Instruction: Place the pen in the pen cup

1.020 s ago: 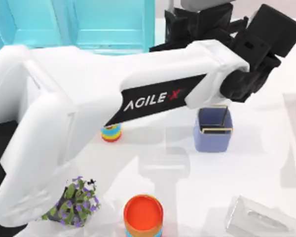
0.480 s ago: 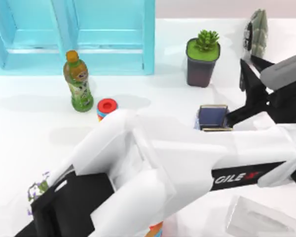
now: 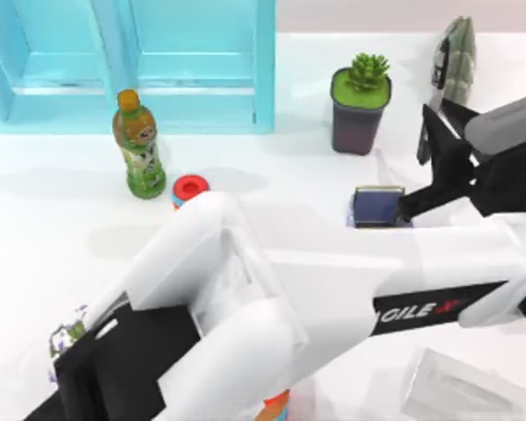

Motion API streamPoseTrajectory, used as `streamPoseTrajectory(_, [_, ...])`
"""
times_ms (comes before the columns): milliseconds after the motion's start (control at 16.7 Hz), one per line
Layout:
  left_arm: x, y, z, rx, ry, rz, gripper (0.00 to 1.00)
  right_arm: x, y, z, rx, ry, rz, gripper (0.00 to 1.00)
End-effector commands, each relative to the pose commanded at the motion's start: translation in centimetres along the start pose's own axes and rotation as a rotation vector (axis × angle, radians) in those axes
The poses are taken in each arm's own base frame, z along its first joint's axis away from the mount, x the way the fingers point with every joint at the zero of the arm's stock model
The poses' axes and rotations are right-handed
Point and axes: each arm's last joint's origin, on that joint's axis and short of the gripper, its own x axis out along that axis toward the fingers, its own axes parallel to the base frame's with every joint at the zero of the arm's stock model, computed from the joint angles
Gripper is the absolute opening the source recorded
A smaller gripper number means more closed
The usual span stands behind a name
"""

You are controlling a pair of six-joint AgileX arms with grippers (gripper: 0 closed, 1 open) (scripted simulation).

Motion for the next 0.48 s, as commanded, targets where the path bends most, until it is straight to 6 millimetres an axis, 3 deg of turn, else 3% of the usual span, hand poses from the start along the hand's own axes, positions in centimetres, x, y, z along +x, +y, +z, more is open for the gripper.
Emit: streamPoseTrajectory(480, [0.0,0.66,0.87,0.048,-0.028,0.032,0.0,0.0,0.0,0.0,0.0,0.0,0.0,1.0])
